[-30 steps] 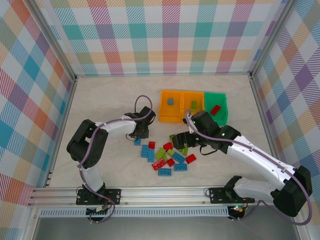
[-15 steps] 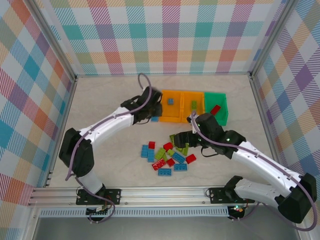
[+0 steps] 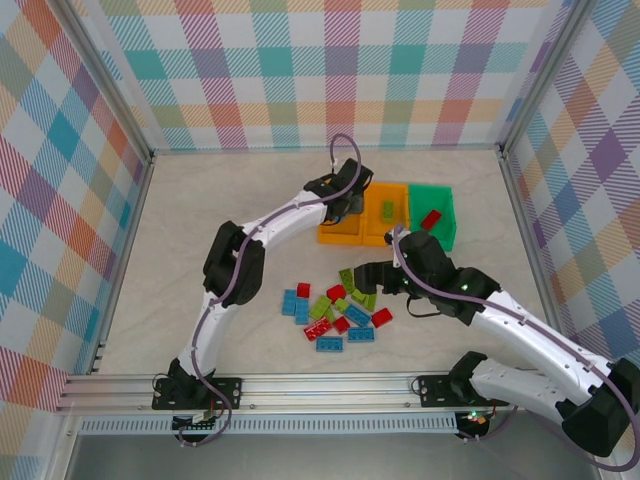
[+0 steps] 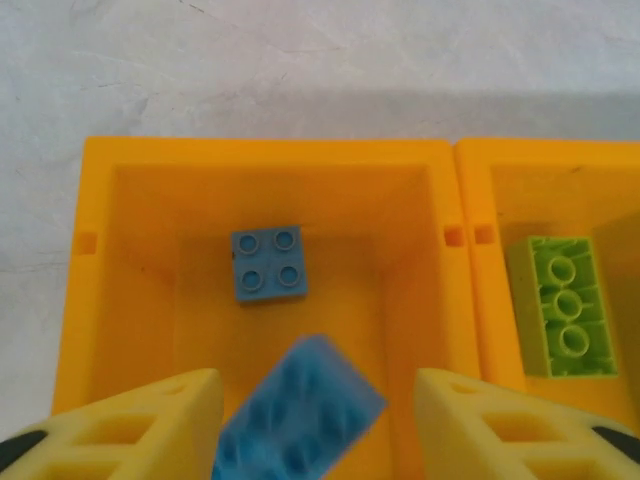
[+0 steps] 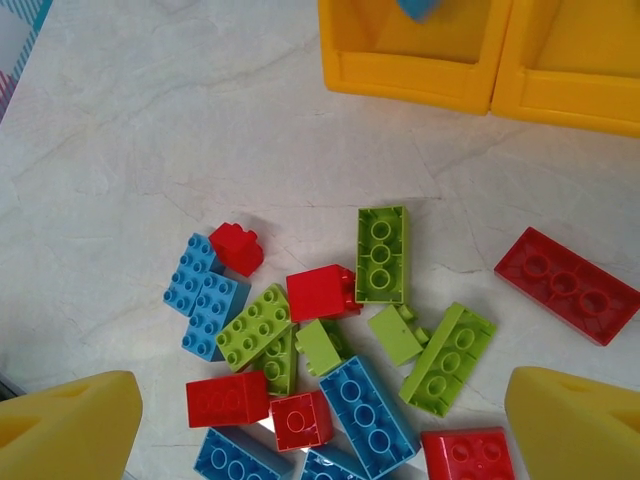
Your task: Sort the legos into containers by color
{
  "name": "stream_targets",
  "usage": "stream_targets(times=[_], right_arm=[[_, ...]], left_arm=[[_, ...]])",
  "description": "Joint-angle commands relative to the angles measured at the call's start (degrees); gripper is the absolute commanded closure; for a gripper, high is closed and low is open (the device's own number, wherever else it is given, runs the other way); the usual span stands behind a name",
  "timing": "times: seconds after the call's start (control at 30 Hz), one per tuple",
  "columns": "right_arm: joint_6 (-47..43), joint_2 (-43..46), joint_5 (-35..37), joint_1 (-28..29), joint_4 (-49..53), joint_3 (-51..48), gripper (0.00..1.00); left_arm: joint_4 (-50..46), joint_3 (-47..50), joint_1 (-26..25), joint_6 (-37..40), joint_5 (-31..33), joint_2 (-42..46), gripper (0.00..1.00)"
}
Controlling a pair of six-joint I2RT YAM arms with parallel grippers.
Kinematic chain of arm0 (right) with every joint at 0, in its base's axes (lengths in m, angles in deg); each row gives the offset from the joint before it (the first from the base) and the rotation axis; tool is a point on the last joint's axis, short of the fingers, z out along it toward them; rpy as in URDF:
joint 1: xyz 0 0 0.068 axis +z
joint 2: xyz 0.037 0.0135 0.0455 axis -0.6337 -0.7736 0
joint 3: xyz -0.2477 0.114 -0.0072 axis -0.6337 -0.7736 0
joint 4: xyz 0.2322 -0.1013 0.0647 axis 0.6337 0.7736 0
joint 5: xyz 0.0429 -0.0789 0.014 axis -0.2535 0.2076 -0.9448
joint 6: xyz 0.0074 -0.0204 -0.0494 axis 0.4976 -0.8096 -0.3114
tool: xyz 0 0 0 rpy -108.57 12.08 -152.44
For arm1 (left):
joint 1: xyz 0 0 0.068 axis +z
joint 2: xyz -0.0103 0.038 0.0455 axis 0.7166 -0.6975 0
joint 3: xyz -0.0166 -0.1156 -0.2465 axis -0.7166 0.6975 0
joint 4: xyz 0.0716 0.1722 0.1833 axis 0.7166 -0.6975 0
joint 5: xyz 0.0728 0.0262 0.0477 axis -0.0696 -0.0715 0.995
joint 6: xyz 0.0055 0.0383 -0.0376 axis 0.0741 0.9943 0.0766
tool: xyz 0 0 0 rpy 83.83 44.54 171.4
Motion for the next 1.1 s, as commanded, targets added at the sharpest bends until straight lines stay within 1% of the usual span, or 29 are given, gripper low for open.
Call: stream_targets(times=[0.0,0.1,0.27,0.4,0.47,0.53,0.6,0.67,0.7,0.77,0.8,0.83,0.9,0.93,1.0,1.07], right_arm=[[1.2,0.6,1.1,0.4,0.5,-0.8,0.06],[2.3,0.2,1.8,0.4,0.6,-1.1,0.04],[5.2,-0.9,5.2,0.4,0.6,-3.0,0.03],[4.3,-5.0,9.5,0.3,2.6,-2.6,0.03],[3.4,-7.8,10.9,-0.6,3.4,-2.2,0.03],[2.8,-11.0,9.0,-1.8,3.3,-1.6,0.03],[3.7,-14.0,8.2,-2.2,3.2,-0.9,0.04],[5.5,-17.2,9.5,-2.2,3.9,0.1,0.04],[6.5,-19.0,10.9,-2.5,4.8,0.8,0.04],[9.2,-23.0,13.2,-3.7,7.4,3.3,0.0],[11.0,-25.2,13.5,-4.8,8.5,4.8,0.0],[12.7,-27.5,13.2,-5.9,9.4,6.1,0.0],[14.0,-31.8,11.1,-7.9,10.3,8.7,0.0],[14.5,-34.2,10.5,-8.6,10.6,10.0,0.0],[16.0,-37.9,10.2,-9.7,11.0,11.7,0.0],[16.4,-40.1,9.2,-10.0,9.1,12.1,0.0]], left_arm=[[-0.2,-1.7,0.1,1.3,-0.2,5.2,0.41],[1.6,3.4,-0.8,1.9,-1.1,12.2,0.39],[4.9,17.5,-3.7,4.9,-3.8,29.3,0.38],[5.5,30.3,-7.9,13.7,-6.1,45.8,0.37],[5.0,36.8,-10.0,18.5,-7.0,54.1,0.36],[4.3,43.2,-11.7,22.3,-7.3,62.6,0.3],[3.2,48.4,-12.3,25.3,-8.2,69.4,0.24],[1.2,52.1,-12.4,29.7,-10.4,75.9,0.18],[-0.4,53.8,-12.5,33.1,-12.6,78.7,0.12],[-3.5,57.0,-12.5,40.3,-17.0,82.7,0.02],[-4.8,59.0,-12.5,44.2,-18.9,84.6,0.0],[-4.9,61.9,-12.5,47.7,-19.7,86.4,0.0],[-2.3,66.9,-12.5,51.4,-20.0,88.9,0.0],[-1.1,68.8,-12.5,53.6,-21.3,89.7,0.0],[-4.1,69.1,-12.5,59.8,-27.7,90.3,0.0],[-5.0,69.4,-12.5,61.0,-28.9,90.7,0.0]])
